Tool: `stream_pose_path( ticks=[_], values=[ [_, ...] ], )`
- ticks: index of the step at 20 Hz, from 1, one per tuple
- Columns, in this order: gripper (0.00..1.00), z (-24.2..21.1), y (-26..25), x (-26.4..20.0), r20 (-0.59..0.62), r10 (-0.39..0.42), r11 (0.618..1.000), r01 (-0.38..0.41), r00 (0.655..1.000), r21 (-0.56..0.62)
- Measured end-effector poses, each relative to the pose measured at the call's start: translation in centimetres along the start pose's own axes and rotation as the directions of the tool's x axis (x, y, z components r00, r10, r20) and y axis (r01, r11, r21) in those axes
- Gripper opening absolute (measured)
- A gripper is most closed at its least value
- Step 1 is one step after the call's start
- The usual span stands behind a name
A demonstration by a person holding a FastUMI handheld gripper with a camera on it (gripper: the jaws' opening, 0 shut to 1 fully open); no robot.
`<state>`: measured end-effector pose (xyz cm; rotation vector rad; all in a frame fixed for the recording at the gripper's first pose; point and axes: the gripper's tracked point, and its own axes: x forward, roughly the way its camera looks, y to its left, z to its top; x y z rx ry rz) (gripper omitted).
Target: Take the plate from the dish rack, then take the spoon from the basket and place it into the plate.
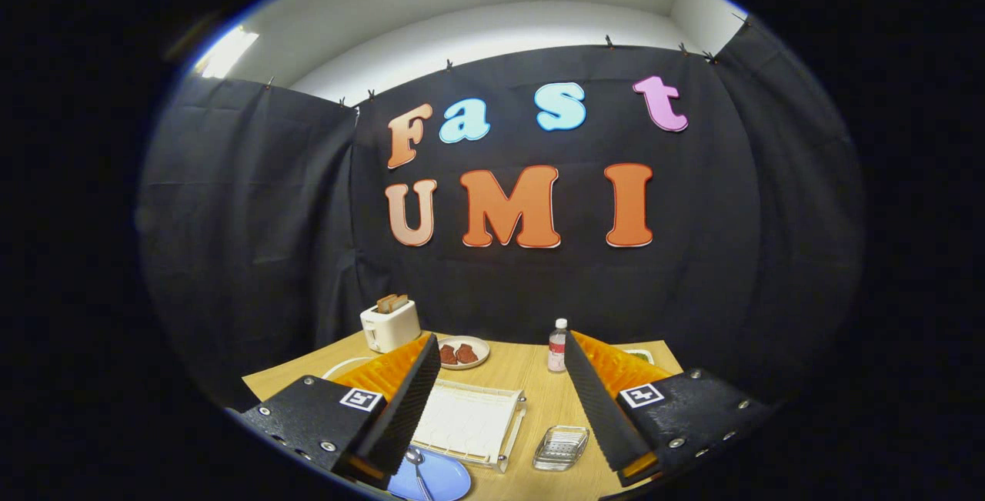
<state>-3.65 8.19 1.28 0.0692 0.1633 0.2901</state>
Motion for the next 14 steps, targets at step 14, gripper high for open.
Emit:
stream_pose_path(
  ticks=[14],
  values=[
    [0.97,5.9,-0.8,-1.2,0.118,-0.067,0.997,0.072,0.991,-0.042]
  ],
)
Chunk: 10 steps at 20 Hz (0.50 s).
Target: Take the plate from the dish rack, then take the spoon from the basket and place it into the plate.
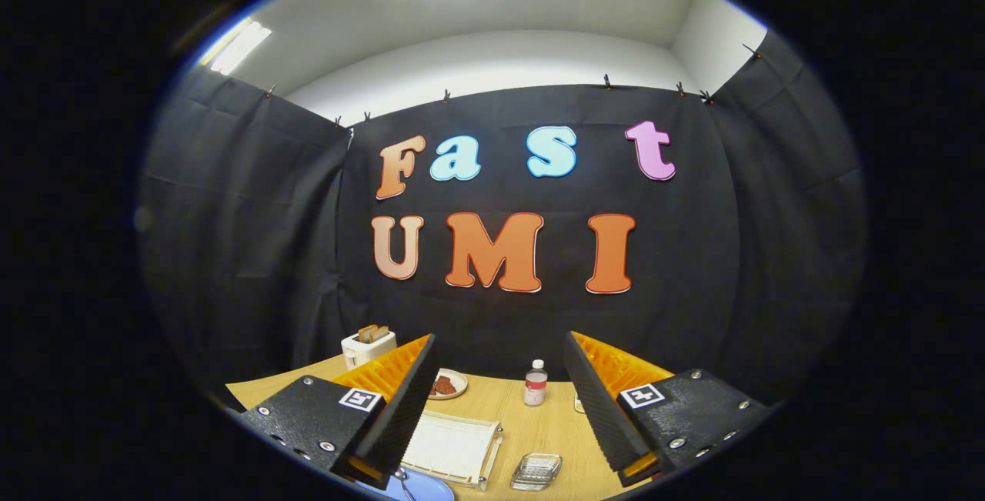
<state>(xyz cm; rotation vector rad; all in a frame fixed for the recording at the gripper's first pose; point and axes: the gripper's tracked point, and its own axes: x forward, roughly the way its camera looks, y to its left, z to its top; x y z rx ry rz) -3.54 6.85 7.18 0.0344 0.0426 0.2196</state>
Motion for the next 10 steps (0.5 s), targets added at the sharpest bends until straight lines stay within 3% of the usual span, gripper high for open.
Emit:
stream_pose_path(
  ticks=[10],
  values=[
    [0.97,1.7,0.4,-0.2,0.063,-0.006,0.999,0.009,0.998,-0.041]
  ],
)
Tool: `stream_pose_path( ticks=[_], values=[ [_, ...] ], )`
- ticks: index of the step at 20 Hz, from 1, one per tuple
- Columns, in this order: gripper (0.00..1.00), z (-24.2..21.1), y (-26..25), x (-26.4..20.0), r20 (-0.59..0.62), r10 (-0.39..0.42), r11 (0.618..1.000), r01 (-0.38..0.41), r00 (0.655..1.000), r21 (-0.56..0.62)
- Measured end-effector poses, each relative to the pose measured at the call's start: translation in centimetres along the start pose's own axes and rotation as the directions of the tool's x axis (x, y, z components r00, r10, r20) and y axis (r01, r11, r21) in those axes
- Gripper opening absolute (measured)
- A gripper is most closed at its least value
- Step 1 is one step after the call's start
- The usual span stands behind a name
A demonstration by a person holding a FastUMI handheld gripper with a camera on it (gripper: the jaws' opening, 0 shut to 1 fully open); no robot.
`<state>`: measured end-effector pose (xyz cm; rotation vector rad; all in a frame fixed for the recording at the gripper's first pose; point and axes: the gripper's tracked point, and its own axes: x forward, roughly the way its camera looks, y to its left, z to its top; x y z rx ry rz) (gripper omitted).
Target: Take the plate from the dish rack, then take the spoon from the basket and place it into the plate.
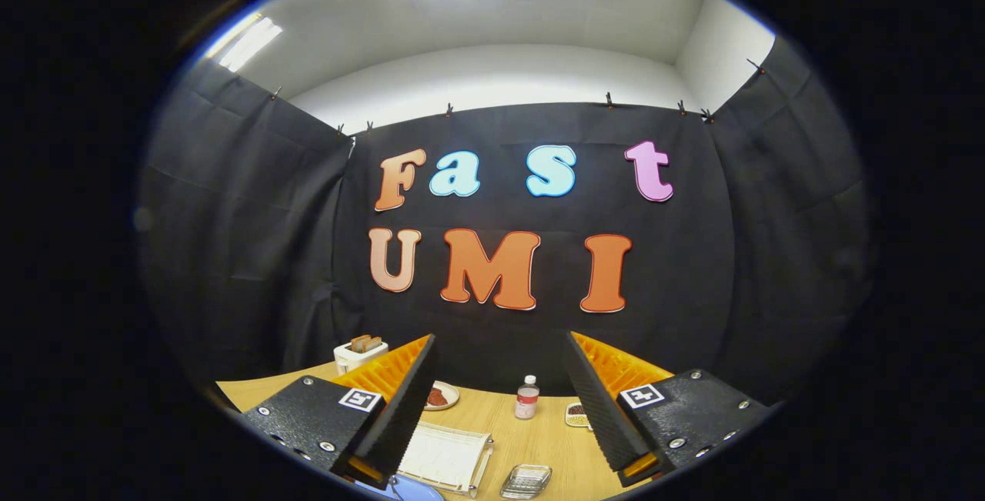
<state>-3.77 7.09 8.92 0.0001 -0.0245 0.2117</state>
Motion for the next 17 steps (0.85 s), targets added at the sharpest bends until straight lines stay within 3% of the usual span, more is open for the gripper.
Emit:
stream_pose_path(
  ticks=[17],
  values=[
    [0.98,0.25,0.49,0.64,0.03,-0.026,1.0,0.027,0.999,-0.016]
  ],
)
